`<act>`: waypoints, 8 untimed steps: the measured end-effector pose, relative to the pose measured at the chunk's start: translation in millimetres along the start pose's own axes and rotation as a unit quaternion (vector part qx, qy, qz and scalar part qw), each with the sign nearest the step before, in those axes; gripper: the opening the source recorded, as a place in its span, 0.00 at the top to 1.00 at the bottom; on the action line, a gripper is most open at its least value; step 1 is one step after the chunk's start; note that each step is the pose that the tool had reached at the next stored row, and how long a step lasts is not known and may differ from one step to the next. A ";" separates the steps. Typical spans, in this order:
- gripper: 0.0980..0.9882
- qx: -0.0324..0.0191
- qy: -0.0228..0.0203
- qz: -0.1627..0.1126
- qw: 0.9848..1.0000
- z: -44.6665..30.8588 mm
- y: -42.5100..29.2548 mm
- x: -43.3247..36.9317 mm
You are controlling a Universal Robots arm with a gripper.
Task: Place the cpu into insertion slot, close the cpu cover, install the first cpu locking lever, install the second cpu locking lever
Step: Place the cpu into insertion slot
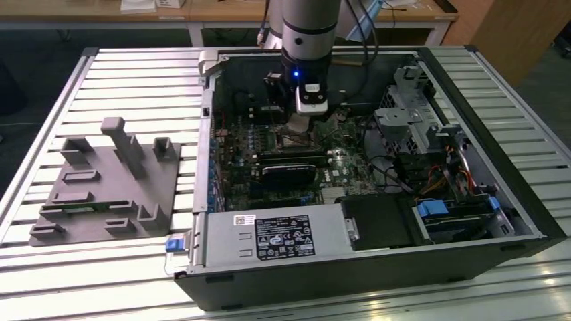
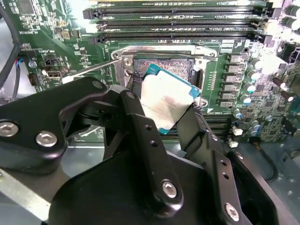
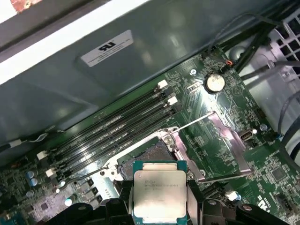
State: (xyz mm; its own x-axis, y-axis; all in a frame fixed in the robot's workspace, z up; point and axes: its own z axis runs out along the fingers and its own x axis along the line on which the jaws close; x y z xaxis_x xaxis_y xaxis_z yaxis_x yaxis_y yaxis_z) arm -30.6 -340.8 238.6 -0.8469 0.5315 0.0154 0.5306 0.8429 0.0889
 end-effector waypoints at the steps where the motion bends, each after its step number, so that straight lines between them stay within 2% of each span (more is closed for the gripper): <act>1: 0.50 0.000 0.000 0.005 1.000 0.2 0.0 0.0; 8: 0.50 -0.001 -0.004 0.040 0.999 1.5 -0.1 0.0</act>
State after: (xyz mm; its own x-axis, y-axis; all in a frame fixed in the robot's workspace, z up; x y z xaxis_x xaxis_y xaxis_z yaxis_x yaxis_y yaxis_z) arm -30.5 -340.8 237.1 -0.8017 0.5975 0.0154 0.5963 0.7978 0.0889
